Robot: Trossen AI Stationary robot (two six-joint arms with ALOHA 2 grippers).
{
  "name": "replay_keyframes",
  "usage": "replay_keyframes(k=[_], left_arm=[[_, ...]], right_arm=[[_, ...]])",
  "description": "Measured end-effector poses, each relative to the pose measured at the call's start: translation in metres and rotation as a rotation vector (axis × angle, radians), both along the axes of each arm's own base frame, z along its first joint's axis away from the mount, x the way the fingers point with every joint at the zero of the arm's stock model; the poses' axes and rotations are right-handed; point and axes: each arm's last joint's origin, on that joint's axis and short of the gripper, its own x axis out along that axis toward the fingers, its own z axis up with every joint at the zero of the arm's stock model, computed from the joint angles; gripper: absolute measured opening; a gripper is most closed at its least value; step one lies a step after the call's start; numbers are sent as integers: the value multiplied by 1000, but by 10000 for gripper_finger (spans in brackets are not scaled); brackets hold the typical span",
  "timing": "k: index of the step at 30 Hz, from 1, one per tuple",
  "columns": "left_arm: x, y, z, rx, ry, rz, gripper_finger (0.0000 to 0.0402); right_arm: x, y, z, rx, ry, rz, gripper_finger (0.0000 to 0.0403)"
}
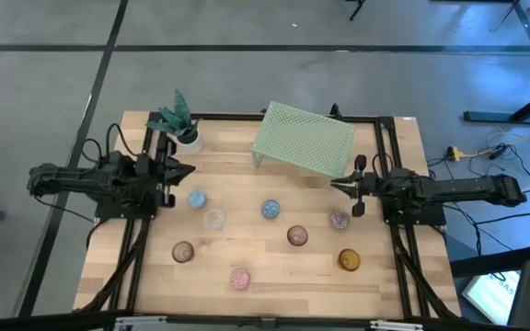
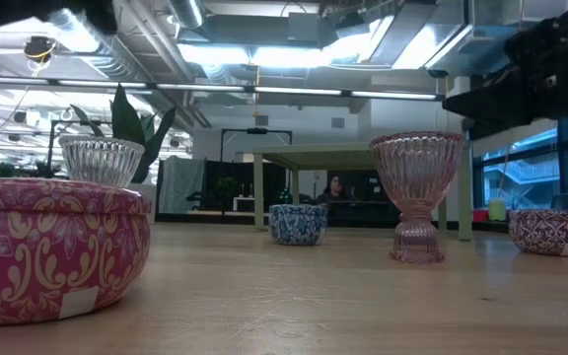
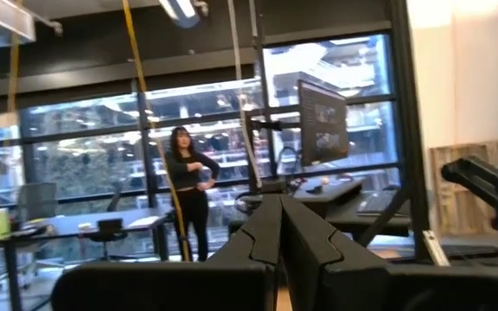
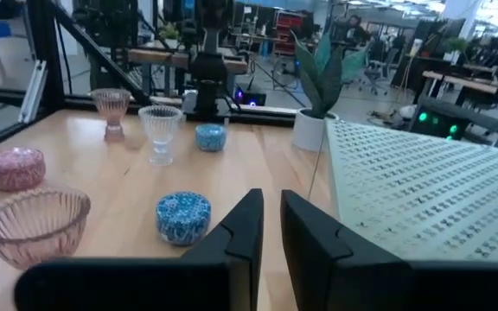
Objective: Pick & Place candle stick holders
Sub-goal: Put the top pink candle holder on the shelf
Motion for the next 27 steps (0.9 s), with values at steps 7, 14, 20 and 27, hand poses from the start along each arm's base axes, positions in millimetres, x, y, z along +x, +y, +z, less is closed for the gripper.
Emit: replay_keyframes(k=[7,14,20,27], left_arm=[[16,-6,32,11,15,-20,2],[41,-19,36,-4,106,-26,2],[62,-31,32,45,189,44,2],[73,-42,40,67,209,51,2]], right_arm=[[-1,-1,20,-50,-201,-31,49],[-9,-1,46,30,-493,-21,49],[-11,6,71,14,-573,214,49],[3,8,116,-42,-384,289,49]])
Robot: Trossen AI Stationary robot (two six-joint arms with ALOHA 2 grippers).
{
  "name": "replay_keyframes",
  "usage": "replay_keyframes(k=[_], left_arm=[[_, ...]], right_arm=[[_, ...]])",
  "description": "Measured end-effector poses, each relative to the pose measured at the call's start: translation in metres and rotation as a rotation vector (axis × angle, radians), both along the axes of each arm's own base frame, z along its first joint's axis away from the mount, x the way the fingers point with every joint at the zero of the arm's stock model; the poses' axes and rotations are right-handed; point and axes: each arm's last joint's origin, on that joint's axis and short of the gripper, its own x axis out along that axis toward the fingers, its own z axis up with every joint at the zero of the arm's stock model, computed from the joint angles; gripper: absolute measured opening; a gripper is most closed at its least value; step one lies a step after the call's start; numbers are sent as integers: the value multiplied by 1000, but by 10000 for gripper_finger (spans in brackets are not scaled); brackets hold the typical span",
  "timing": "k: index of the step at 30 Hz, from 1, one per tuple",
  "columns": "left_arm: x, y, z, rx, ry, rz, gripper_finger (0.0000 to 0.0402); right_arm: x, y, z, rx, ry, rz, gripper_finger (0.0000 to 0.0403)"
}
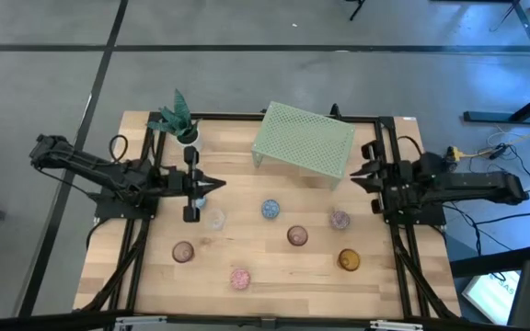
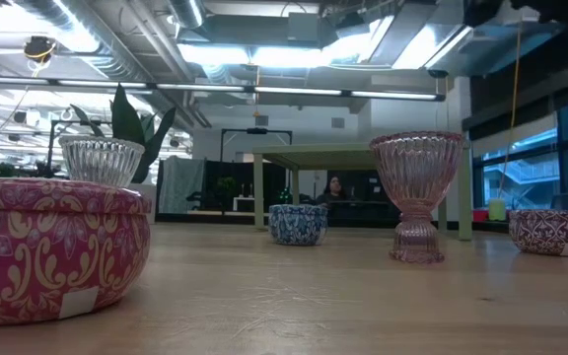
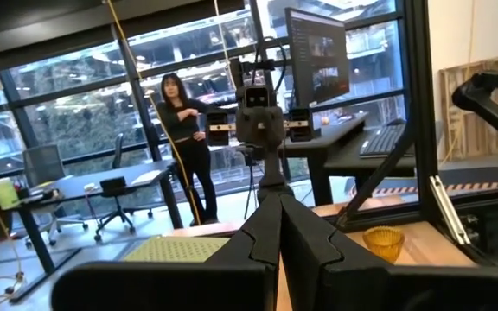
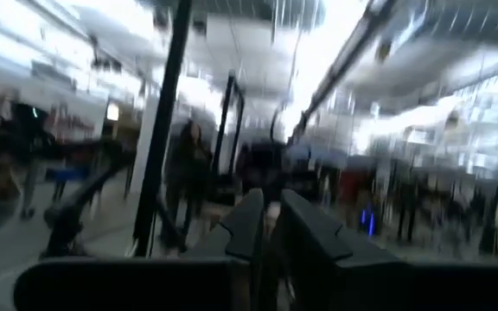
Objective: Pick & Place candle stick holders
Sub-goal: Put the top pink candle holder on the shelf
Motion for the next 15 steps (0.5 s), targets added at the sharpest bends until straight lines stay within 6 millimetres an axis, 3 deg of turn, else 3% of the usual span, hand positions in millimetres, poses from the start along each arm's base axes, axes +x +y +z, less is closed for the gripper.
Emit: replay_keyframes(k=[5,9,15], left_arm=[[0,-2,2,1,-1,24,2],[0,-1,2,-2,0,38,2],[0,-1,2,-1,0,38,2]], right_arm=[[7,0,21,2,215,0,69],[11,0,30,5,271,1,109],[20,0,19,39,362,7,163]])
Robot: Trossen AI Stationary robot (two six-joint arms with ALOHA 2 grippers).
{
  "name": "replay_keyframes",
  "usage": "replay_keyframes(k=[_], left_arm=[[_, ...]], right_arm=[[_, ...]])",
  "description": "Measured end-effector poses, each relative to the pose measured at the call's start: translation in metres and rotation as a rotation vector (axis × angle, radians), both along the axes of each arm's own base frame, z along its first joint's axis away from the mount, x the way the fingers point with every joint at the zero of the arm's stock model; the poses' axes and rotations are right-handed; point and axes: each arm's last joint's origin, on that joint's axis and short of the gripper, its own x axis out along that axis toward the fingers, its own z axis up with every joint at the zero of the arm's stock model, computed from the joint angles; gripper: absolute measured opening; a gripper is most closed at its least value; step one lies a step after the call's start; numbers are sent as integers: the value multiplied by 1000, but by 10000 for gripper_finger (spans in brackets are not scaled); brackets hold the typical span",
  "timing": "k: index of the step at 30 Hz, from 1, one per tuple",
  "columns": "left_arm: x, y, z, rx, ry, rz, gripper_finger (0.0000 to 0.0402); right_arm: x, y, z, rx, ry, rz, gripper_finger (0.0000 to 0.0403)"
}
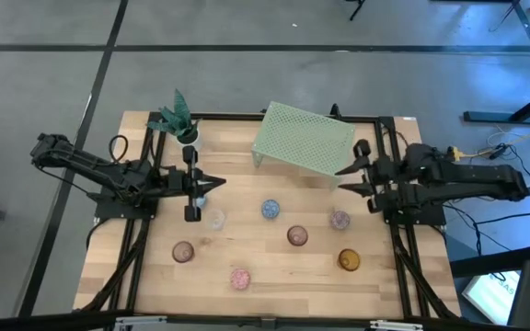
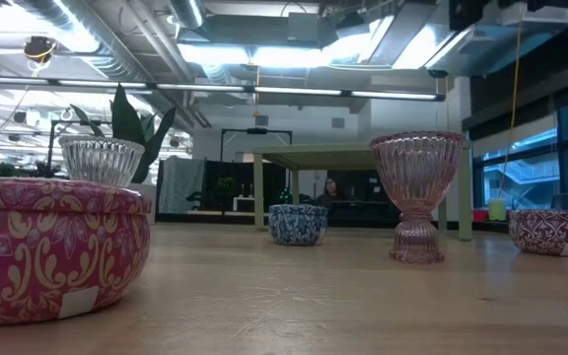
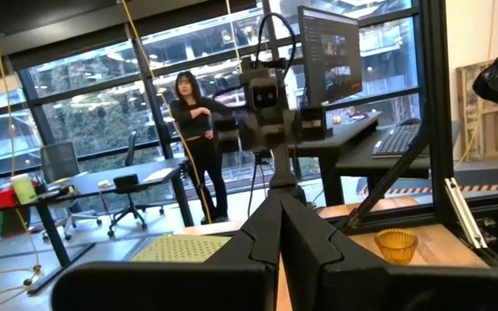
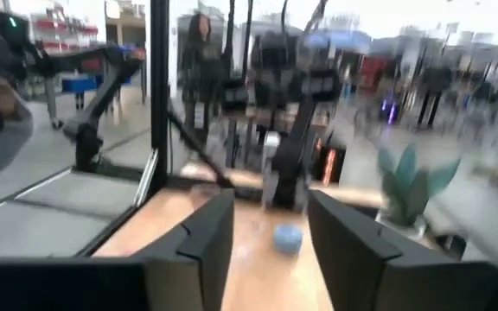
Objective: Pick & Place candle stick holders
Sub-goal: Put the top pink candle holder on the shelf
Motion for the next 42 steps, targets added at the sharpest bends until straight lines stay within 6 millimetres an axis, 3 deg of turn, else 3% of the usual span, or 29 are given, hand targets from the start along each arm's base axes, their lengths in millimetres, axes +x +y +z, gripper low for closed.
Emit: replay_keyframes(k=[6,18,30,42], left_arm=[[0,0,-1,3,10,0,6],[5,0,-5,31,37,39,62],[5,2,-6,21,44,114,63],[5,2,-6,21,44,114,63]], right_arm=[[22,6,-19,66,164,29,172],[51,18,-49,112,364,69,168],[83,36,-92,240,587,76,168],[102,44,-116,274,639,75,168]])
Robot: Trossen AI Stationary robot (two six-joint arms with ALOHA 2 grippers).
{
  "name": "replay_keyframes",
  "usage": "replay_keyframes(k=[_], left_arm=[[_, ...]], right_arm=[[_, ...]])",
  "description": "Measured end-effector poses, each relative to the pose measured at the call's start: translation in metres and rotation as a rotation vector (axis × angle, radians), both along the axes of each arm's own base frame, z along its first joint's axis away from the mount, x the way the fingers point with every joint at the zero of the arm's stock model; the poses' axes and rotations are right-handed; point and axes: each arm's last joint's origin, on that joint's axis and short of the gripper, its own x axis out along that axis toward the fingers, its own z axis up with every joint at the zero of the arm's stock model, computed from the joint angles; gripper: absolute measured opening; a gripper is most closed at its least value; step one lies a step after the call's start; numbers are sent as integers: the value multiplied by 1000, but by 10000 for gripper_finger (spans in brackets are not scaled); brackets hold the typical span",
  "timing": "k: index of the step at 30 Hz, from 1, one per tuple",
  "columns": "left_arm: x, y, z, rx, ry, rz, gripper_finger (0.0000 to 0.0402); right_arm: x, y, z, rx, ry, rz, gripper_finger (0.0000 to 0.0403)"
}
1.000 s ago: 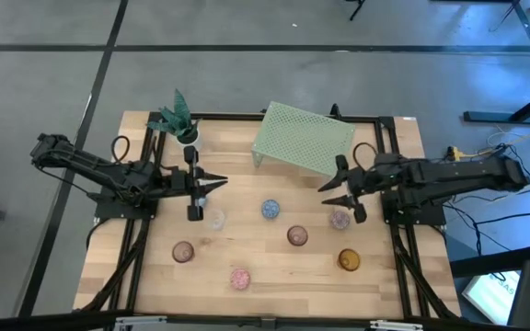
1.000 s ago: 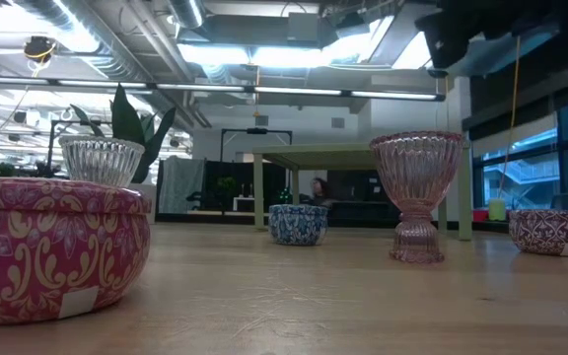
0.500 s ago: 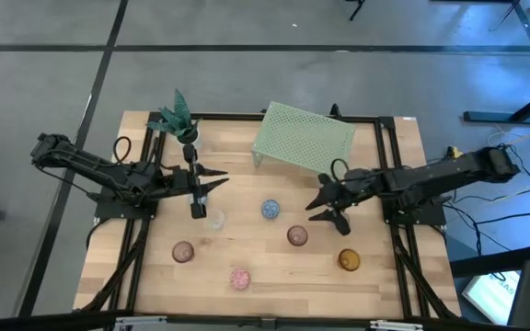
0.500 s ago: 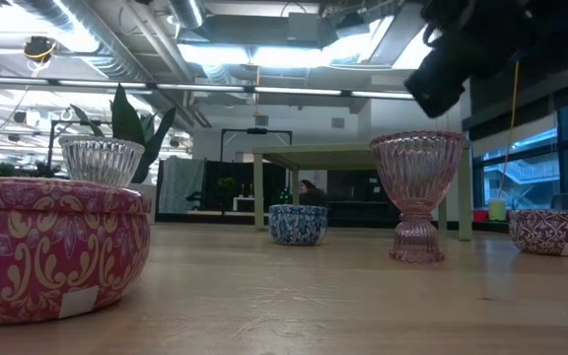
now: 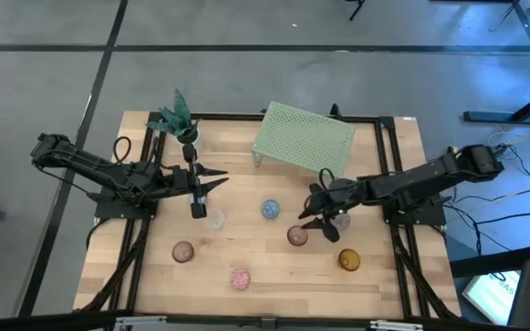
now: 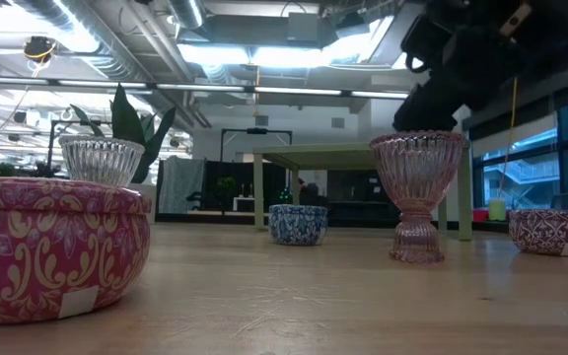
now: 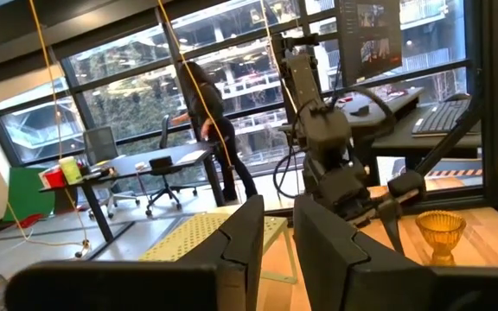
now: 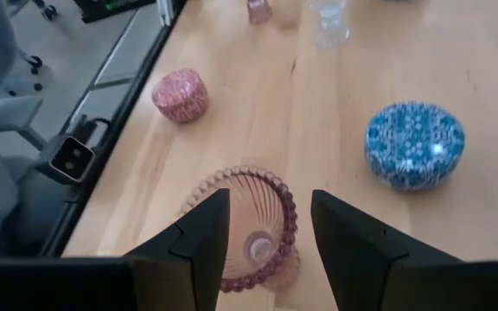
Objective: Pick & Place candle stick holders
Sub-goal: Put the top pink candle holder on the shelf
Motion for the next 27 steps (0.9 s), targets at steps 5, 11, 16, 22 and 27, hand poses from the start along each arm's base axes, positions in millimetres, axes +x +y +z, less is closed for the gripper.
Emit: replay_keyframes(k=[5,11,16,22,27], left_arm=[[0,0,0,0,0,-2,63],[0,0,0,0,0,-1,63],[0,0,0,0,0,-1,63],[0,0,0,0,0,-1,63],[0,0,0,0,0,-1,63]], right_arm=[[2,4,-8,-23,25,27,168],[3,5,-13,-44,44,15,168],[5,5,-20,-50,71,15,167],[7,6,-27,-35,107,0,164],[7,6,-28,-16,124,-16,119]])
